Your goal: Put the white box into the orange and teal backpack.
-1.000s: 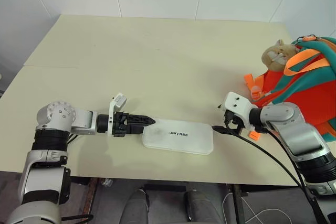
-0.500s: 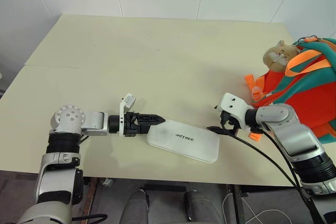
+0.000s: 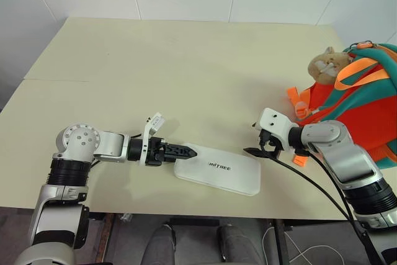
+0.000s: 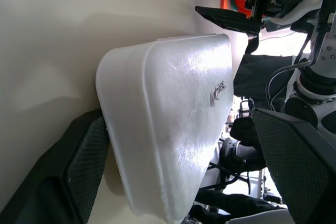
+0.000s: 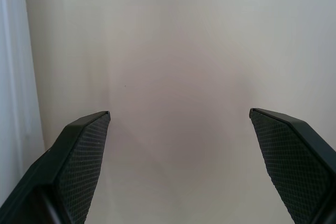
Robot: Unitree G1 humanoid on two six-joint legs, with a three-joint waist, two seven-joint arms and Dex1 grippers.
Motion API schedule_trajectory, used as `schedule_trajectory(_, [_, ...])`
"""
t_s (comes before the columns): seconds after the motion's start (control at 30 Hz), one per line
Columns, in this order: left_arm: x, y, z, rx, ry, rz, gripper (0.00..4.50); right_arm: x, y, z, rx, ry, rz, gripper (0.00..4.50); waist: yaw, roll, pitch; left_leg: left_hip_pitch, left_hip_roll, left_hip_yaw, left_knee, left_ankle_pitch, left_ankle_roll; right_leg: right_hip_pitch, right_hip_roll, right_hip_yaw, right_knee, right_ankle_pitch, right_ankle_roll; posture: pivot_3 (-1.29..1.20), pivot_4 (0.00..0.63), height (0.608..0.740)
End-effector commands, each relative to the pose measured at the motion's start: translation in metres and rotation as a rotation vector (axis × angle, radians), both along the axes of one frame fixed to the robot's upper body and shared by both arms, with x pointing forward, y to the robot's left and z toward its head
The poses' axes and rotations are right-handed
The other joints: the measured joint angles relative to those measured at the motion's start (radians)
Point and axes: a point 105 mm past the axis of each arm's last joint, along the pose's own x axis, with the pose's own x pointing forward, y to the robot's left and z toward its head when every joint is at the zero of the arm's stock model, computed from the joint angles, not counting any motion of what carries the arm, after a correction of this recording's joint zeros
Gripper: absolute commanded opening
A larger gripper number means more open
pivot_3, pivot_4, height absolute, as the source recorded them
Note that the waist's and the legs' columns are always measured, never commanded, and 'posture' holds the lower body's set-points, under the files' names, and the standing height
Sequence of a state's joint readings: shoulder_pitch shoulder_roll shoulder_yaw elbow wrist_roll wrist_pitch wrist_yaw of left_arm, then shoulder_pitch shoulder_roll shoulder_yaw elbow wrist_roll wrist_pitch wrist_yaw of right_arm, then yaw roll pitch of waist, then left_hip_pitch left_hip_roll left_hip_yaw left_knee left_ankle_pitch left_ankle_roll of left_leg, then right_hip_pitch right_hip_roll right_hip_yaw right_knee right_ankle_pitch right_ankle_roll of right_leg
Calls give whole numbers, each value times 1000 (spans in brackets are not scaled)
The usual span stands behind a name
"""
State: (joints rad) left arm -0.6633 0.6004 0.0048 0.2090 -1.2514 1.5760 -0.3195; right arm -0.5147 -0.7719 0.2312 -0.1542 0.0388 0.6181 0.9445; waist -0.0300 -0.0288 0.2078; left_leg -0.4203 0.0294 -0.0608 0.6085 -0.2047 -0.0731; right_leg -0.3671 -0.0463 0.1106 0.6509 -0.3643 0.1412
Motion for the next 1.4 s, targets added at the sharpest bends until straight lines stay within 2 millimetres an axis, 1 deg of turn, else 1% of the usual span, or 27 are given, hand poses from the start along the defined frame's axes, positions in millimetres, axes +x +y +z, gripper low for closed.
schedule_trajectory(0.03, [-7, 10, -34, 99, 120, 40, 4487, 8, -8, 11, -25, -61, -36, 4494, 0, 0, 0, 0, 0, 0, 0, 0, 0, 0, 0, 0, 0, 0, 0, 0, 150, 740])
schedule_trajectory(0.2, [-5, 15, -34, 99, 114, 69, 4487, 15, -29, 26, -49, -109, -96, 4494, 0, 0, 0, 0, 0, 0, 1, 0, 0, 0, 0, 0, 1, 0, 0, 0, 150, 740])
schedule_trajectory(0.33, [-3, 18, -34, 93, 107, 89, 4487, 9, -51, 42, -63, -116, -113, 4494, -1, 0, 0, 0, 0, 0, 1, 0, 0, 0, 0, 0, 1, 0, 0, 0, 150, 740])
schedule_trajectory(0.5, [-1, 18, -34, 85, 102, 102, 4487, -3, -59, 53, -54, -89, -92, 4494, -4, 0, 0, 2, 0, 0, 1, 0, 0, 1, 0, 0, 1, 0, 0, 0, 150, 740])
schedule_trajectory(0.63, [0, 16, -34, 81, 100, 103, 4487, -17, -61, 50, -83, -27, -56, 4494, -3, 0, 0, 9, 0, 1, 0, 0, 0, 9, 0, 0, -2, 0, 0, 0, 150, 740])
schedule_trajectory(0.8, [2, 16, -33, 76, 97, 108, 4487, -43, -55, 34, -121, 101, 18, 4494, -1, 0, 0, 14, 1, 3, -6, 0, 0, 12, -1, 1, -8, 1, -1, 0, 150, 740])
schedule_trajectory(0.93, [2, 15, -33, 73, 96, 110, 4487, -56, -46, 23, -132, 155, 53, 4494, -1, 0, 0, 14, 1, 4, -8, 0, 0, 12, -1, 1, -8, 1, -1, 0, 150, 740])
schedule_trajectory(1.0, [2, 15, -33, 71, 95, 109, 4487, -59, -43, 19, -132, 164, 60, 4494, 0, 0, 0, 14, 1, 4, -8, 0, 0, 11, -1, 1, -8, 1, -1, 0, 150, 740])
schedule_trajectory(1.13, [1, 14, -34, 66, 98, 106, 4487, -62, -27, 10, -110, 176, 86, 4494, 0, 0, 0, 14, 1, 4, -8, 0, 0, 11, -1, 1, -9, 1, -2, 0, 150, 740])
schedule_trajectory(1.4, [-5, 13, -35, 54, 97, 93, 4487, -60, -8, 8, -77, 159, 115, 4494, 1, 0, 0, 14, 1, 4, -11, 0, 0, 11, -2, 1, -11, 1, -2, 0, 150, 740])
